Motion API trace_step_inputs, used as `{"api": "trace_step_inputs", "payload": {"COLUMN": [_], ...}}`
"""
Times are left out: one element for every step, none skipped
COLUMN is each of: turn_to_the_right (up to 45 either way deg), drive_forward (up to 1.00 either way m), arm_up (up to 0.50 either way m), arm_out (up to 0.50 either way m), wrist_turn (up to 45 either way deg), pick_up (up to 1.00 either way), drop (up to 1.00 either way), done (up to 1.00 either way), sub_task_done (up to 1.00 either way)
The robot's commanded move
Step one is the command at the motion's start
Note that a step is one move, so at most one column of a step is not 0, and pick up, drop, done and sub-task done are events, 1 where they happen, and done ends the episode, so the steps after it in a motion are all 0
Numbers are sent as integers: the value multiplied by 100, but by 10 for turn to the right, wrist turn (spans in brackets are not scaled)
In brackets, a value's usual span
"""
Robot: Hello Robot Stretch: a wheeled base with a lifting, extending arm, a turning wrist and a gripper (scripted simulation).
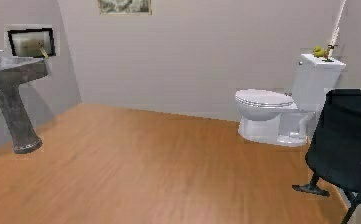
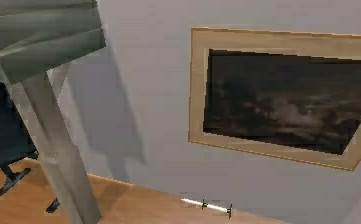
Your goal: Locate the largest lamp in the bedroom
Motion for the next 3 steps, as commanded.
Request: {"api": "trace_step_inputs", "payload": {"turn_to_the_right": [0, -90, 0], "drive_forward": [30, 0, 50], "arm_up": [0, 0, 0], "arm_out": [0, 0, 0], "wrist_turn": [0, 0, 0], "pick_up": [0, 0, 0], "drop": [0, 0, 0], "done": [0, 0, 0], "sub_task_done": [0, 0, 0]}}
